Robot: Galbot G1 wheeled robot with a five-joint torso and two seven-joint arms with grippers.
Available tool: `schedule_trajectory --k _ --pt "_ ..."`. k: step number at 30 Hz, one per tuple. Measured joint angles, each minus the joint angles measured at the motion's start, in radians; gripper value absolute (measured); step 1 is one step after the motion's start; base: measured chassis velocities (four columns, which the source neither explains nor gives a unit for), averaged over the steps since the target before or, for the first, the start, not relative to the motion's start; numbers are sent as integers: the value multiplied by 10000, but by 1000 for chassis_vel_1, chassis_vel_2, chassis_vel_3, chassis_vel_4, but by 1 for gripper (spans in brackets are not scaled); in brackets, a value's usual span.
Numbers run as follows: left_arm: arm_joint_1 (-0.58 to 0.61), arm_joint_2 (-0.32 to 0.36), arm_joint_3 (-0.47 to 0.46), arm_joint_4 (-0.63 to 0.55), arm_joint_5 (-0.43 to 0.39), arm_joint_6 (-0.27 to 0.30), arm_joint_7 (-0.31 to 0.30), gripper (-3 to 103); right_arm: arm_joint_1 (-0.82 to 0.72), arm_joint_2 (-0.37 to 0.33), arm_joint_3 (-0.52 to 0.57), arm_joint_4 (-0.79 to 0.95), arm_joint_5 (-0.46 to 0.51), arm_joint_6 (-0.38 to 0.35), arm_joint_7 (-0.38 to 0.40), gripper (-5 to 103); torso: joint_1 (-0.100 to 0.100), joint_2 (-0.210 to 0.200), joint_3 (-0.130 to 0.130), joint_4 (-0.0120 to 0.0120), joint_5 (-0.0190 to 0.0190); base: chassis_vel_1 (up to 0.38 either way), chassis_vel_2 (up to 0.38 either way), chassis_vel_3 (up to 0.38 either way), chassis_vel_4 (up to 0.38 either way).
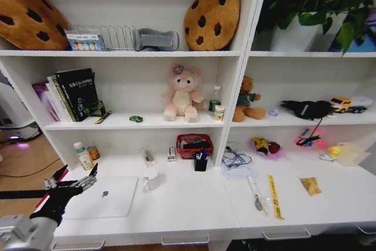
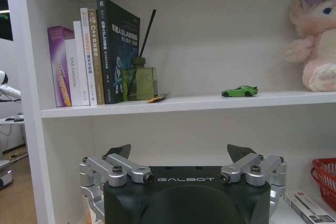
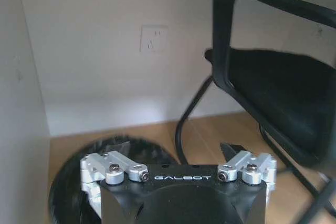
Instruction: Organize the objects on the table.
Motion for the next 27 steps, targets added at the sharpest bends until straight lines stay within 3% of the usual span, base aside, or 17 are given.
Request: schedule_trajectory --k 2,5,13,16,21,27 --pt "-1 0 0 0 0 0 0 100 -618 -21 -59 660 96 -115 -185 99 0 1 0 5 0 0 0 0 0" --pt "0 0 0 0 0 -1 0 100 -2756 -88 -82 2718 220 -119 -544 100 -2 1 -1 0 0 0 0 0 0" --pt "-1 0 0 1 0 0 0 100 -5661 -92 29 6089 -231 179 -464 100 -2 2 -1 6 2 0 0 0 0" --pt "-1 0 0 0 0 0 1 100 -6261 6 194 6948 -205 210 -329 100 -3 1 -1 1 1 0 0 0 0" --pt "-1 0 0 1 0 0 0 100 -7452 80 378 9481 570 958 -366 100 -2 1 0 7 0 0 0 0 0" --pt "0 0 0 1 0 0 0 100 -7633 65 715 10965 1167 1232 -668 101 -1 1 1 5 1 0 0 0 0"
